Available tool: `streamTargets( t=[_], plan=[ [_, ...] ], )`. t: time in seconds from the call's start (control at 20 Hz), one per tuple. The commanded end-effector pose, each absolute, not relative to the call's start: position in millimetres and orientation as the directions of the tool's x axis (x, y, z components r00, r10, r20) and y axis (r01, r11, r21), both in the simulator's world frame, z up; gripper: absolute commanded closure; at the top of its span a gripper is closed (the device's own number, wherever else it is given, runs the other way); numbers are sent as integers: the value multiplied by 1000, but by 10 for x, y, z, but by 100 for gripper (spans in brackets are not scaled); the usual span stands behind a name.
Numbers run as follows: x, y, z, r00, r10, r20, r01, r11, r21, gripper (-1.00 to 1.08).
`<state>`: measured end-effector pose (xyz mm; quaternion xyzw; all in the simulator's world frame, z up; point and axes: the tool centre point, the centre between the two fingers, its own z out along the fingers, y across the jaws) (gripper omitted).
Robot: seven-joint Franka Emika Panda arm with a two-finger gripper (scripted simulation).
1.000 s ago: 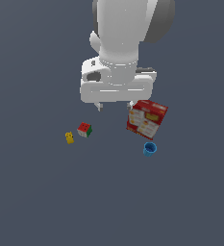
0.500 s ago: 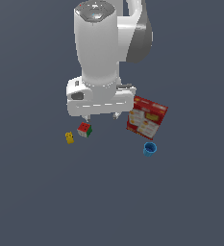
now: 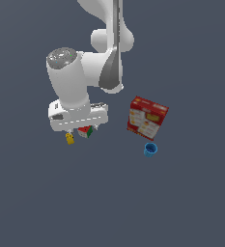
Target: Pick up a designated object from a clutter of objects.
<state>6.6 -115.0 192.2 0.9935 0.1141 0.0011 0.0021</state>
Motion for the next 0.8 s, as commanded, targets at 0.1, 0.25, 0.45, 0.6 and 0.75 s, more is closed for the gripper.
streamTargets(
  t=[0.1,0.25,0.45,0.6,0.75],
  plan=[
    [-71,-1528,1542,964,266,2,266,-964,2,-92],
    [-187,-1756,1308,957,289,2,289,-957,0,-92],
    [-336,-1991,1059,949,315,2,315,-949,0,-92],
    [-433,-2121,919,944,329,1,329,-944,0,-92],
    [-509,-2214,817,940,340,1,340,-940,0,-92]
  ],
)
